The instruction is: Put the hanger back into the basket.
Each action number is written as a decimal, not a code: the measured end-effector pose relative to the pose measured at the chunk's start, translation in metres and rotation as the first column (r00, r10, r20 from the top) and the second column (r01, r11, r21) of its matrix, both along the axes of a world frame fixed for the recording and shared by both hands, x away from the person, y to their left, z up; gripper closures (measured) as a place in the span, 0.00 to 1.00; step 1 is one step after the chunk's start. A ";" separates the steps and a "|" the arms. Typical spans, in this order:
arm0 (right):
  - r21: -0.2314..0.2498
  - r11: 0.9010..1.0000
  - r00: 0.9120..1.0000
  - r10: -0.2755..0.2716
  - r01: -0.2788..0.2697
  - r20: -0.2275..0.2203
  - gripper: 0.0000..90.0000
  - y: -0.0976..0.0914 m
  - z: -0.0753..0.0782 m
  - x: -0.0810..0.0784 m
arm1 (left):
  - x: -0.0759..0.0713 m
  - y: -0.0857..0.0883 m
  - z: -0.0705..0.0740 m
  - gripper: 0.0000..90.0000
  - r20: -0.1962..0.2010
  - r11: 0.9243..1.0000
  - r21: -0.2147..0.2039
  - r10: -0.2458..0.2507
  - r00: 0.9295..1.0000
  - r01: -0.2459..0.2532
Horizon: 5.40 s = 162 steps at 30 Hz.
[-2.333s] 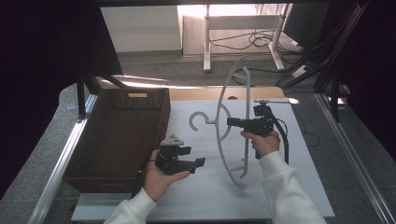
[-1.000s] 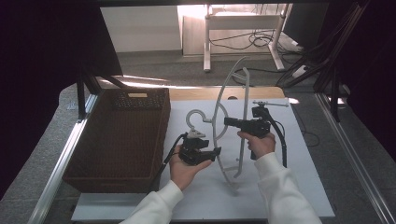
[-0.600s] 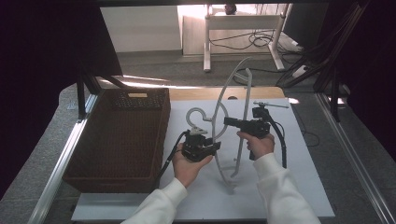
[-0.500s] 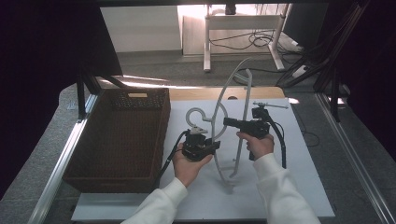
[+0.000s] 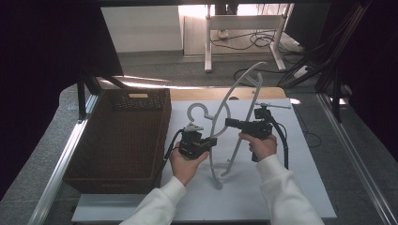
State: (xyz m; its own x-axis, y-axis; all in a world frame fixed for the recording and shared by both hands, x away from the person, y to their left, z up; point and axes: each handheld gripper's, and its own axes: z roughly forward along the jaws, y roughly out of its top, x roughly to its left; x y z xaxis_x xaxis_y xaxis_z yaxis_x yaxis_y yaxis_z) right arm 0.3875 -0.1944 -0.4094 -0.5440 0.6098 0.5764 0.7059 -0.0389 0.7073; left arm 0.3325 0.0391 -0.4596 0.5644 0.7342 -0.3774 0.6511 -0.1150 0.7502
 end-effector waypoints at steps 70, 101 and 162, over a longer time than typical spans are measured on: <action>-0.239 0.964 0.989 -0.093 0.117 0.111 0.41 -0.103 -0.031 -0.059 | -0.002 0.052 0.062 0.91 0.010 1.000 0.008 -0.016 1.000 0.016; -0.237 0.962 0.988 -0.109 0.133 0.110 0.41 -0.105 -0.031 -0.059 | -0.004 0.115 0.106 0.91 0.043 1.000 -0.001 0.027 0.999 -0.027; -0.275 0.955 0.992 -0.096 0.116 0.085 0.37 -0.099 -0.039 -0.055 | -0.030 0.292 0.101 0.91 0.058 0.968 0.141 0.201 0.978 -0.207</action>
State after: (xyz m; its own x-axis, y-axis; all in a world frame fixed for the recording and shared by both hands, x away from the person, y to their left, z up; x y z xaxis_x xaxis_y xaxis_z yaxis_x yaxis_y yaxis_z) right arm 0.3328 -0.2935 -0.4487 -0.5005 0.7968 0.3384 0.6567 0.0948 0.7482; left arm 0.3026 0.3314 -0.3586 0.4103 0.8808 -0.2363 0.6396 -0.0933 0.7630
